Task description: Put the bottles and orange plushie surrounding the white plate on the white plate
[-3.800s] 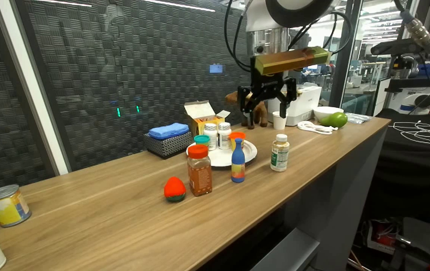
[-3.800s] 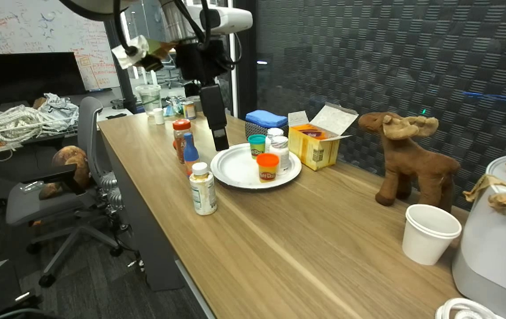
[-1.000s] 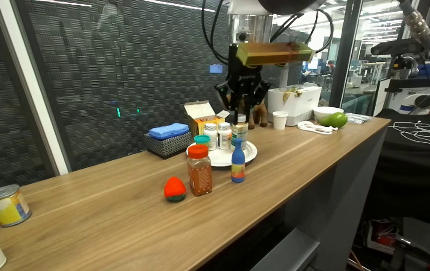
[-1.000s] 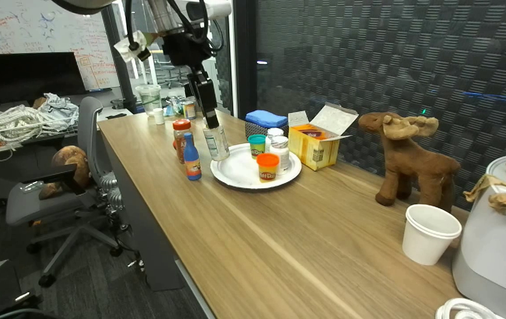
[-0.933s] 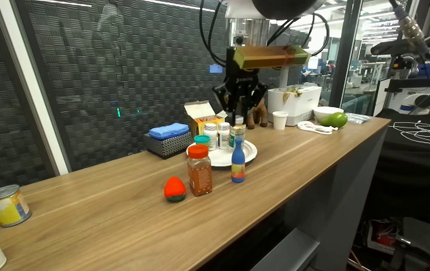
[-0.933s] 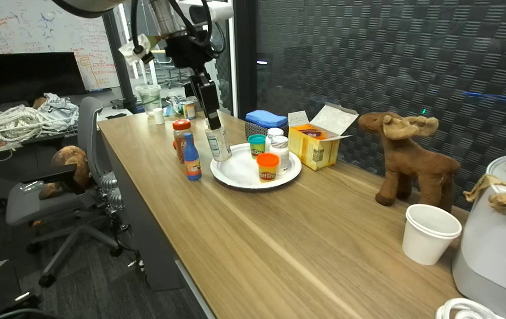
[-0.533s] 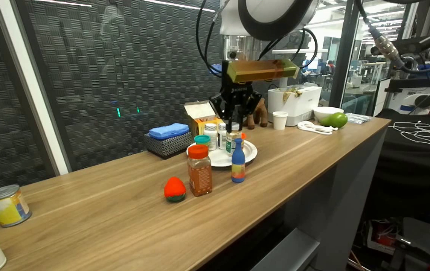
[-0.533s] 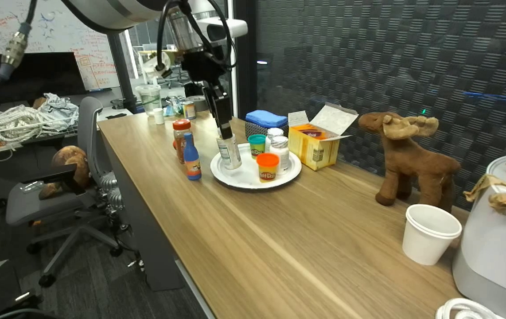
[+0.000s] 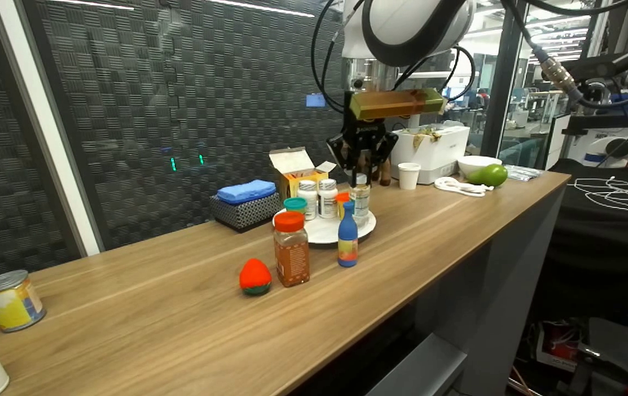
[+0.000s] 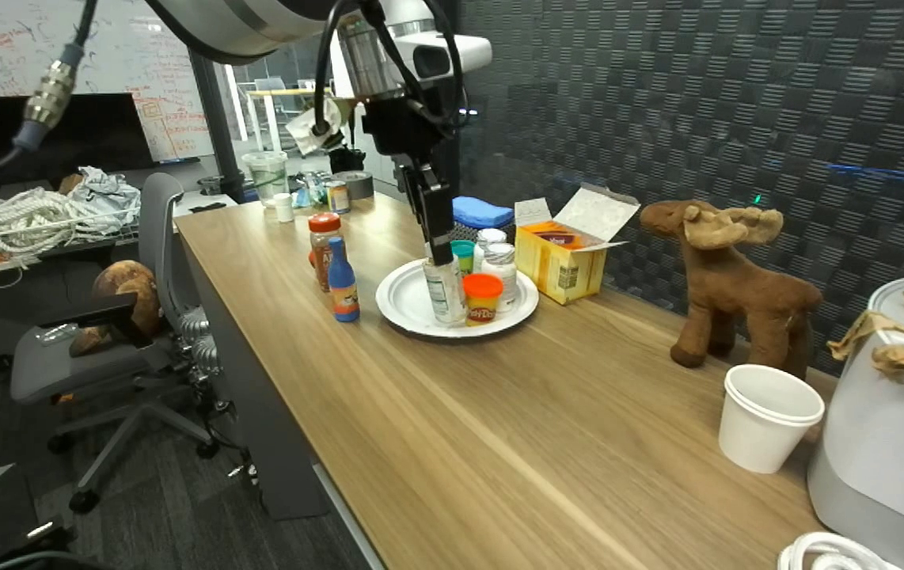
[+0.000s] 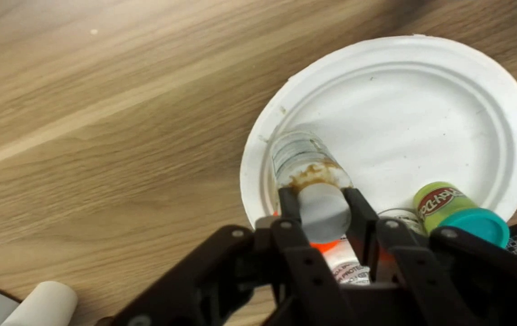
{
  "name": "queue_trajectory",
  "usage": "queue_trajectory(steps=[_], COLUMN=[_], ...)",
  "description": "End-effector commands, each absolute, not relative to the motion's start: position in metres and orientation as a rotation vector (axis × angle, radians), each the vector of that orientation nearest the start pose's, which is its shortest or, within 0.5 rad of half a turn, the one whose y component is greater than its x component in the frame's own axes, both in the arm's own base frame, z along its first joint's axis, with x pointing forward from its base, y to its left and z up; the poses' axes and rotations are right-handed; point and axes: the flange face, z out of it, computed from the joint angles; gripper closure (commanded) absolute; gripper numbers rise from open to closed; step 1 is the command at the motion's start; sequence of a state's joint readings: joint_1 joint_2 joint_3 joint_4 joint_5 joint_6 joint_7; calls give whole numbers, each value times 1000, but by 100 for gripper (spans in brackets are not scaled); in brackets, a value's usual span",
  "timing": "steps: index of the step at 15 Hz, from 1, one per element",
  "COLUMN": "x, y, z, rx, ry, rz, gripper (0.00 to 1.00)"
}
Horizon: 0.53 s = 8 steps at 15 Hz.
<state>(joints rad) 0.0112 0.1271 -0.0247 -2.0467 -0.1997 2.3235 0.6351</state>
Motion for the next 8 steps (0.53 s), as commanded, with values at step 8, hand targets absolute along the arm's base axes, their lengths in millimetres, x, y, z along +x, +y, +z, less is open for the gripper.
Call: queue_trajectory(steps=[8], x=[592], y=[-19], z=[393], rx=[-3025], ry=[770], rz=[-242], gripper=[91])
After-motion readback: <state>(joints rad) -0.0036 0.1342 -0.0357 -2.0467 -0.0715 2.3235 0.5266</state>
